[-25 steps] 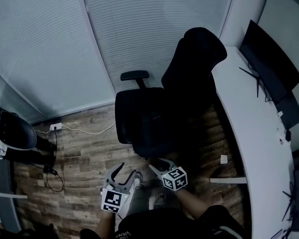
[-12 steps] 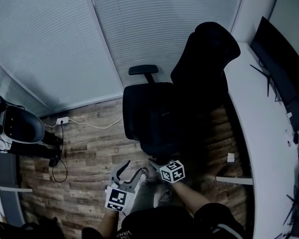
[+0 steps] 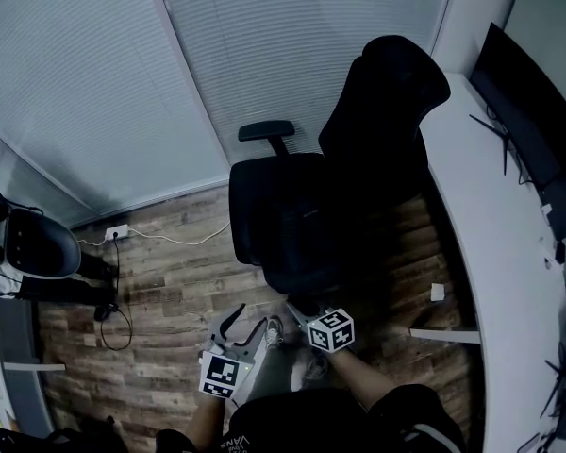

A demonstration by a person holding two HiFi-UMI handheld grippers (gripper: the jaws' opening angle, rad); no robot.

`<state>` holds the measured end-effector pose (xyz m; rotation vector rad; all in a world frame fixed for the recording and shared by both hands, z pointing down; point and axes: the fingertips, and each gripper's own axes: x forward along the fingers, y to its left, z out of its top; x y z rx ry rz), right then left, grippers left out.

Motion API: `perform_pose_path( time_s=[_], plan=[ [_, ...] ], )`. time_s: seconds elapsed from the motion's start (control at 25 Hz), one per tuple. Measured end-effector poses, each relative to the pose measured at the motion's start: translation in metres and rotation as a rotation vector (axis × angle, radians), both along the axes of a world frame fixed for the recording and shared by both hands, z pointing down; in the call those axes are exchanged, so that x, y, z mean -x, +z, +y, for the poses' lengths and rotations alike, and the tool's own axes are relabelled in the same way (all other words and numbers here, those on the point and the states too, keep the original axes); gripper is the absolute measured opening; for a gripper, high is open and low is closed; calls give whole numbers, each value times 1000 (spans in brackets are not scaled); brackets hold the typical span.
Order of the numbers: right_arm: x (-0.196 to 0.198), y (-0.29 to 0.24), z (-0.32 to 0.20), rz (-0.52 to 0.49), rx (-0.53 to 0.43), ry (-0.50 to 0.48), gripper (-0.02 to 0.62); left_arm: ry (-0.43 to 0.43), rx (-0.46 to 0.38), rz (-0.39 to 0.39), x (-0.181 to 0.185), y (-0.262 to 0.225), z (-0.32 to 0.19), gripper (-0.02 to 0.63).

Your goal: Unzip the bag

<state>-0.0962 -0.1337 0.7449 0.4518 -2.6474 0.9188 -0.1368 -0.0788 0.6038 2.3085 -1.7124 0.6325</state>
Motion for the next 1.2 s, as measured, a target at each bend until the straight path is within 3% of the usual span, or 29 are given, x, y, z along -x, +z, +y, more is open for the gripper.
perform_pose_path(
  time_s=[0.4,0.92,1.2],
  plan=[
    [-7,-35,7,-182,125,42,46,75,-1,-5,-6,13,-13,206],
    [-4,-61,-8,-261,163,69,44,305,32,-155,-10,62,-54,264],
    [4,-83,-19,-283,154,71,44,358,28,-185,-9,74,-77,265]
  ],
)
